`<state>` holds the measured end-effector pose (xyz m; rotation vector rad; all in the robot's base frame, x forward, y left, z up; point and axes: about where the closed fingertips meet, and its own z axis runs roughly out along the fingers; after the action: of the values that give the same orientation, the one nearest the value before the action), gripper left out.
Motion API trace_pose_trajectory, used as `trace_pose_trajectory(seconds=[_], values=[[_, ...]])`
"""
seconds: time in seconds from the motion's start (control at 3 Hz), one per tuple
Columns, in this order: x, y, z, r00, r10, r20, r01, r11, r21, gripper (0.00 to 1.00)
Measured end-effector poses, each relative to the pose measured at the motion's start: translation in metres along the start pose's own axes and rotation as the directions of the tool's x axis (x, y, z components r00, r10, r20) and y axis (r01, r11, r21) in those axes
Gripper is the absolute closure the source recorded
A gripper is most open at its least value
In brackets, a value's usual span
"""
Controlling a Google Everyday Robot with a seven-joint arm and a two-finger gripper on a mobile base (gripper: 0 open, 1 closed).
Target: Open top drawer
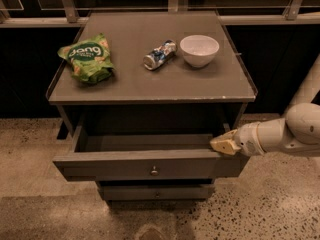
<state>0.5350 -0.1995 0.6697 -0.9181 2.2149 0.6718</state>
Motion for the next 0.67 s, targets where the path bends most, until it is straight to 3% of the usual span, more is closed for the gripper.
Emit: trace_pose_trajectory(seconds=[0.67], values=[[0.012, 0.033, -0.021, 0.999, 0.045, -0.027, -0.048, 0.9922, -0.115, 1.0]])
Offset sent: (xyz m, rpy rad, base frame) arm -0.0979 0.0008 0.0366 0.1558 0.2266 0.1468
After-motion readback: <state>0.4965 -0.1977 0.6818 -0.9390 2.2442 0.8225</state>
